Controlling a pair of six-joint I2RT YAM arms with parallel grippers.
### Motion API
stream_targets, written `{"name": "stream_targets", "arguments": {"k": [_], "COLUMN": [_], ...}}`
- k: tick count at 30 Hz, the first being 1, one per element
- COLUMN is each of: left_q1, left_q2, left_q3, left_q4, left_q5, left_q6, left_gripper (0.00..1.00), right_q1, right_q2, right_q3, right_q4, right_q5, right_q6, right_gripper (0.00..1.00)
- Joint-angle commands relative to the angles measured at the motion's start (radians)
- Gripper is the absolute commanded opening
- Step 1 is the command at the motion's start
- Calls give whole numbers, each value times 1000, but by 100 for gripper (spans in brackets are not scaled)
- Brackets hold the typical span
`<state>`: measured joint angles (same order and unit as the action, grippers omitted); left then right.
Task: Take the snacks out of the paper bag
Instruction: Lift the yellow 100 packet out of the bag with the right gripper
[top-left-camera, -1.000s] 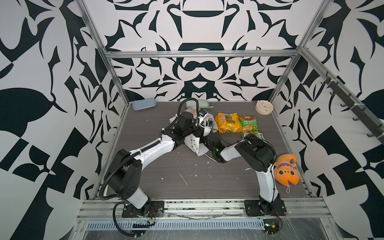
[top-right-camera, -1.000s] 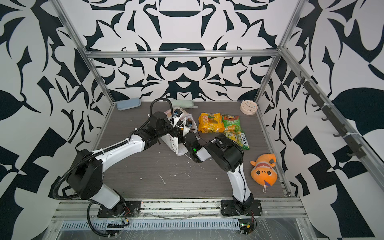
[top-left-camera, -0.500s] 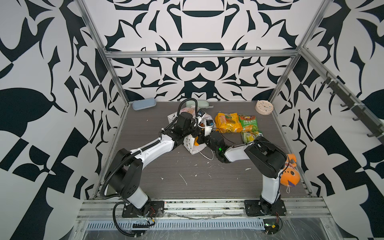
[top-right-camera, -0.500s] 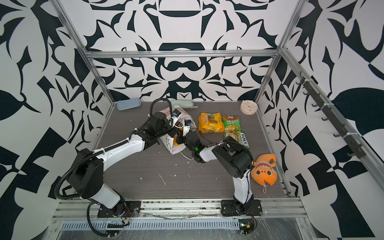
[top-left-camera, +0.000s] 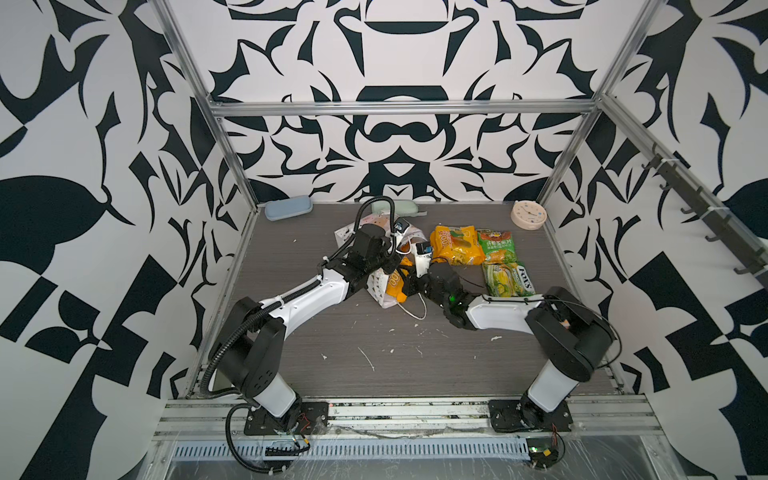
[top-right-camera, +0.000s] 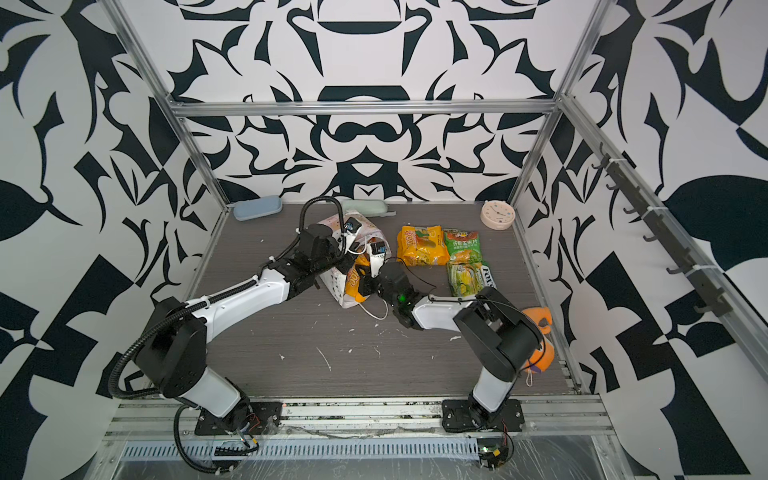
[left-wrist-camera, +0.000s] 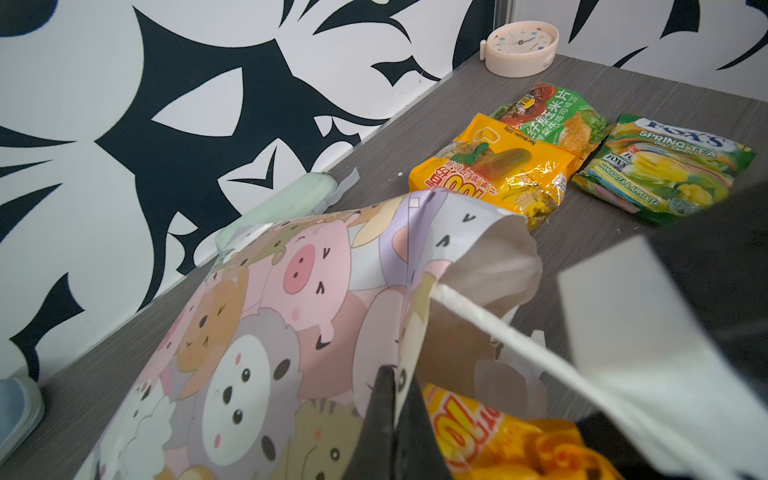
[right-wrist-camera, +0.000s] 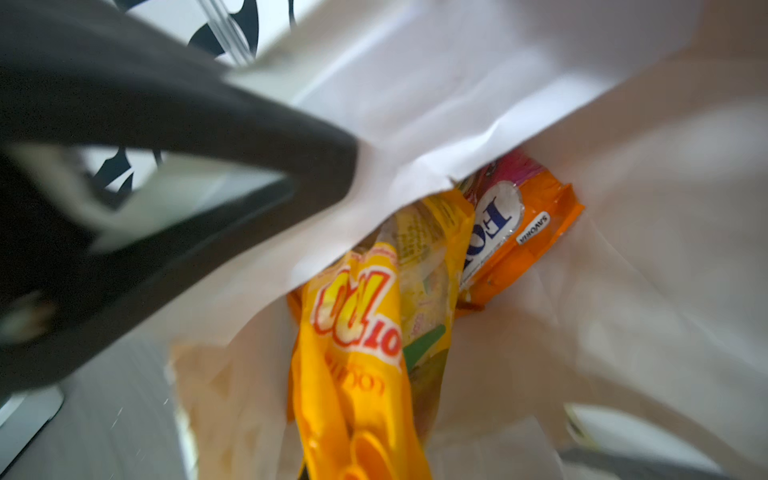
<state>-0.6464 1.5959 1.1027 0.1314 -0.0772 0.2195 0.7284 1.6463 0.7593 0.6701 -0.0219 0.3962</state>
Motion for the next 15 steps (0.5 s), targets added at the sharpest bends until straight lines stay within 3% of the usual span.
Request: {"name": "stream_targets", "arguments": {"k": [1,15], "left_q1": [19,31], "left_q2": [5,30], "left_q3": [-25,-13], "left_q4": [-7,10], "left_q5": [-53,-120], "left_q6": [-22,-34], "left_gripper": [0,0], "right_q1": [9,-10], "right_q2": [-135,-348], "right_q3": [19,-7], "right_q4": [-31,-282], "right_q5": [-88,-141], "right_q6": [-46,-14], "right_gripper": [0,0]}}
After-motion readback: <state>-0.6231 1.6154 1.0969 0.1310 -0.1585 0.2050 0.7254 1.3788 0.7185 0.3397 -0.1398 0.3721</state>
